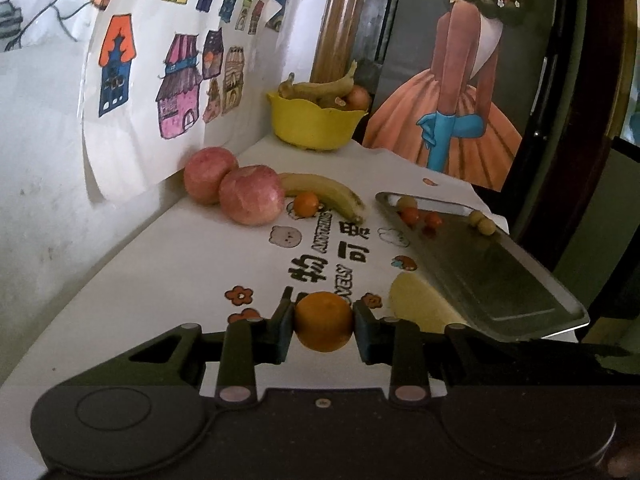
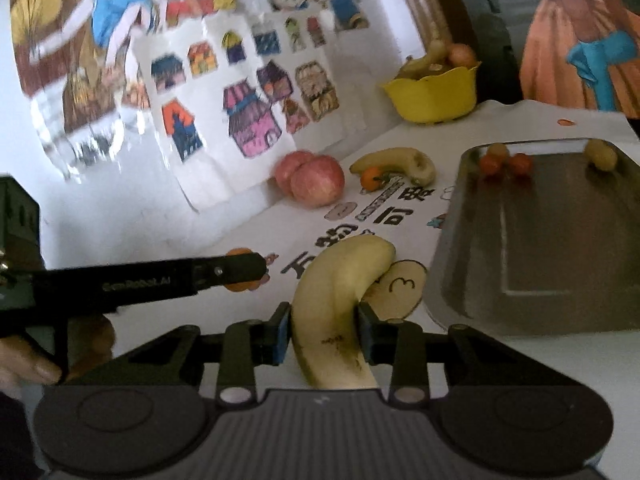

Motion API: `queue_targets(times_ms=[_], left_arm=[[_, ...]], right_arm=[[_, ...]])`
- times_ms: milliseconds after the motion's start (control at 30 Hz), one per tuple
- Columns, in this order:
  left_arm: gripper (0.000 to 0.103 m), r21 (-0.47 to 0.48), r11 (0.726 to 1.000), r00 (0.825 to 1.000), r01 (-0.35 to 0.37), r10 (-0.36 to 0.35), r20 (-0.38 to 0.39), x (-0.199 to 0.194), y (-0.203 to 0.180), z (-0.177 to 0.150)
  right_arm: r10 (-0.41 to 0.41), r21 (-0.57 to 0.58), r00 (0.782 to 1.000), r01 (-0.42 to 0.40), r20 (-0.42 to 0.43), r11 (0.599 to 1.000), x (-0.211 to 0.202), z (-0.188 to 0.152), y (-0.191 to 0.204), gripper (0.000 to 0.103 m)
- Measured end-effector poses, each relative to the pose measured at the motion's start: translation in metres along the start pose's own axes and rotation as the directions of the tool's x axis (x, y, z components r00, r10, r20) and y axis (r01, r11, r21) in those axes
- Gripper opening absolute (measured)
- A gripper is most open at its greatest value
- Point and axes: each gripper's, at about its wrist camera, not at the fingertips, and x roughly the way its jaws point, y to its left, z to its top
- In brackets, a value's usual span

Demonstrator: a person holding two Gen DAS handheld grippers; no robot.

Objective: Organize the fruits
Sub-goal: 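Carry the orange in the left tool to the tray while the right tool carries the banana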

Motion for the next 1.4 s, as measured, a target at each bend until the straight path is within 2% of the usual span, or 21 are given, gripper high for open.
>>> queue_targets(times_ms=[267, 467, 600, 800, 900, 1133, 1300, 1400], left_arm=[[0.034, 0.007, 1.0, 0.999, 0.013, -0.013, 0.047, 0.009, -0.026, 0.023], [0.034, 0.012, 0.998, 0.996, 0.068, -0.069, 0.061, 0.037, -0.057, 0.048], [0.034, 0.02, 0.994, 0.992, 0.106, -0.107, 0.066, 0.066, -0.078, 0.063], [0.034, 0.046, 0.989, 0.988, 0.138, -0.14, 0.058, 0.117, -0.101, 0.08], [0.034, 0.056, 0.988, 0.988, 0.142, -0.145, 0.044, 0.139, -0.107, 0.085], [0.034, 0.053, 0.983, 0.984, 0.176, -0.177, 0.01, 0.169, -0.109, 0.082], [0.034, 0.053, 0.983, 0.985, 0.174, -0.173, -0.023, 0.18, -0.106, 0.079], [0.034, 0.053, 0.985, 0.985, 0.167, -0.164, -0.049, 0.187, -0.105, 0.076]], right_arm=[[0.006, 0.026, 0.991, -0.009, 0.132, 1.0, -0.04, 0.005, -0.017, 0.038], [-0.081, -0.009, 0.974, 0.084, 0.213, 0.996, -0.068, 0.025, -0.04, 0.039], [-0.179, -0.049, 0.955, 0.196, 0.236, 0.979, -0.075, 0.045, -0.064, 0.039], [-0.309, -0.122, 0.919, 0.345, 0.243, 0.93, -0.071, 0.066, -0.101, 0.039], [-0.344, -0.136, 0.908, 0.382, 0.237, 0.914, -0.064, 0.074, -0.121, 0.039], [-0.36, -0.181, 0.915, 0.391, 0.184, 0.902, -0.033, 0.08, -0.144, 0.038], [-0.355, -0.21, 0.924, 0.379, 0.145, 0.901, -0.015, 0.078, -0.146, 0.039], [-0.365, -0.239, 0.922, 0.386, 0.129, 0.891, -0.009, 0.076, -0.144, 0.039]])
